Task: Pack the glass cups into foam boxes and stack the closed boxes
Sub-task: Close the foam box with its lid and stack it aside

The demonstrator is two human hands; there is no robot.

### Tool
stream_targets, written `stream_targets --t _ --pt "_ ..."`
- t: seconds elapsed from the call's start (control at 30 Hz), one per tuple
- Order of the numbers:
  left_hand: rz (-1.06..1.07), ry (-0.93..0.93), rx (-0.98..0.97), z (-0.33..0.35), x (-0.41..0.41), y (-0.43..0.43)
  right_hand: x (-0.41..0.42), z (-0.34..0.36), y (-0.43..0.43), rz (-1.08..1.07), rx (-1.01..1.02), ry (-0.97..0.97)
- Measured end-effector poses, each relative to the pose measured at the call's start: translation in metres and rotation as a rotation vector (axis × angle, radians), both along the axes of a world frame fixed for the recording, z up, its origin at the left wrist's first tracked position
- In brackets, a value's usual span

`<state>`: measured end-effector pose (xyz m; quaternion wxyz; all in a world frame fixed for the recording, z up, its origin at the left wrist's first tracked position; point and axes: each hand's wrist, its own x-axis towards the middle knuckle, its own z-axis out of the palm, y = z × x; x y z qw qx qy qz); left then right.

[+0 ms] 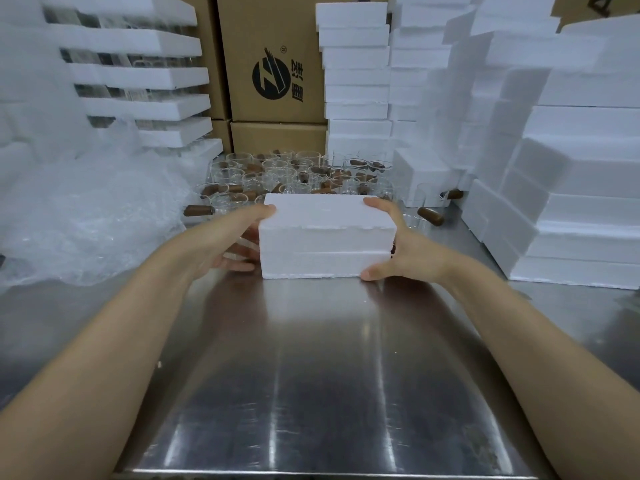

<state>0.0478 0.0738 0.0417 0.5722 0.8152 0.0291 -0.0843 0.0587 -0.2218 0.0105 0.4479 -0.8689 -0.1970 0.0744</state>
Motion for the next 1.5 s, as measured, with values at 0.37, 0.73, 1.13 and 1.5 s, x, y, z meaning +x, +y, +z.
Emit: stream_targets --t 0.37,0.73,1.13,1.5 --pt "-0.160 0.105 -0.378 0.005 -0.008 -0.026 -0.011 0.016 -0.006 -0.078 0.082 -0.173" --pt "-0.051 0.177 -0.460 0.010 -0.009 -0.028 -0.014 0.015 -0.002 -0.032 0.127 -0.198" --pt "-0.052 0.121 -0.495 0.009 -0.009 -0.022 -0.019 0.022 0.003 -0.013 0.168 -0.179" --pt "-0.017 0.003 -0.700 0.008 -0.013 -0.049 -0.037 0.055 0.001 -0.113 0.321 -0.055"
